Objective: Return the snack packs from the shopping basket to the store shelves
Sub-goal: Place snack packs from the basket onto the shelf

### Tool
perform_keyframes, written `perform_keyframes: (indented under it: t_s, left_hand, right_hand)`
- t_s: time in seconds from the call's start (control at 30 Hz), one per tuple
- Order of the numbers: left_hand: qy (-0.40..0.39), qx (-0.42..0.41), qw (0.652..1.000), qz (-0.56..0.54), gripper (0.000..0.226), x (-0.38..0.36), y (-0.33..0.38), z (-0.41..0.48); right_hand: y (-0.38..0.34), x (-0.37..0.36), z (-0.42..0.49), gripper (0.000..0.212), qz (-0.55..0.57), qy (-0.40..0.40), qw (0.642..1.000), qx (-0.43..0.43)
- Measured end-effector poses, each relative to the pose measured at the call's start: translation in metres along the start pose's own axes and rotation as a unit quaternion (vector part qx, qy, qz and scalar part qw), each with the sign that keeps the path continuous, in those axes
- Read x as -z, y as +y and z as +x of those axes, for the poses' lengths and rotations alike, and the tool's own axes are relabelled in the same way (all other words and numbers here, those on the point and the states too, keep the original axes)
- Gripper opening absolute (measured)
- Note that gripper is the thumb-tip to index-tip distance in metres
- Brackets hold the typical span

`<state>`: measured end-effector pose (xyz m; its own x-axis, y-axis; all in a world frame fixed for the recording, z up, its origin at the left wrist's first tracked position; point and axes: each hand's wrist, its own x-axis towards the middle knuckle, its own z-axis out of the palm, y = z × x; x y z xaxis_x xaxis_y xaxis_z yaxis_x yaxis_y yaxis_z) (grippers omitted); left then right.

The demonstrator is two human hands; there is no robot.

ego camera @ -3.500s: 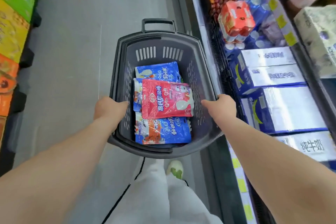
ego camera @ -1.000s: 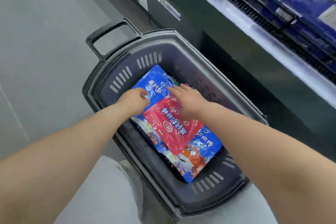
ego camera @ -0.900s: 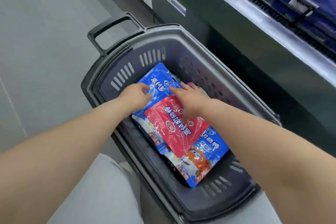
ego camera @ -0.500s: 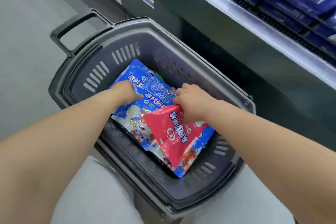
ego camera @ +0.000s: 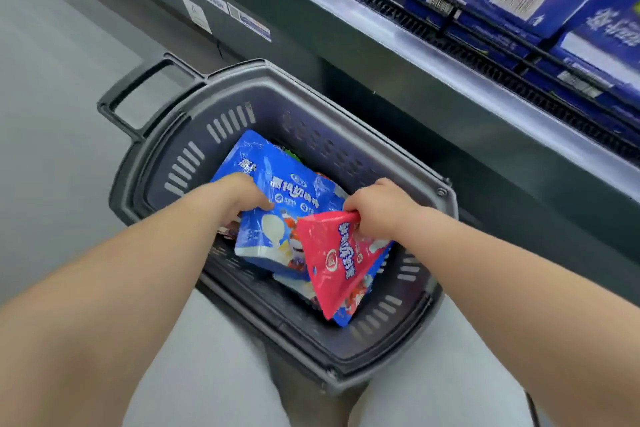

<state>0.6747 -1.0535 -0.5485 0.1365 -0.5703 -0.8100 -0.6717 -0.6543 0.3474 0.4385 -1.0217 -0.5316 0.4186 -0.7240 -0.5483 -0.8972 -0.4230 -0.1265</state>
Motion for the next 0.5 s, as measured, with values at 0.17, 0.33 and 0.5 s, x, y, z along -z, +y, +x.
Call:
perform_keyframes:
  t_s: [0.17, 0.33, 0.5]
  left_hand:
    - [0.092, -0.026, 0.994, -0.050, 0.018, 0.047, 0.012, -0.065]
    - [0.151, -0.081, 0.985, 0.012, 0.025, 0.111, 0.046, -0.159]
    - [0.123, -0.164, 0.979, 0.016, 0.018, 0.155, 0.102, -0.264]
  right_hand:
    - [-0.017, 0.053, -0.052, 0.012, 0.330, 0.046, 0.924, -0.187]
    - [-0.031, 0.133, -0.128, 0.020, 0.577, 0.166, 0.734, -0.317]
    - [-0.049, 0.224, -0.214, 0.009, 0.644, 0.230, 0.631, -0.366]
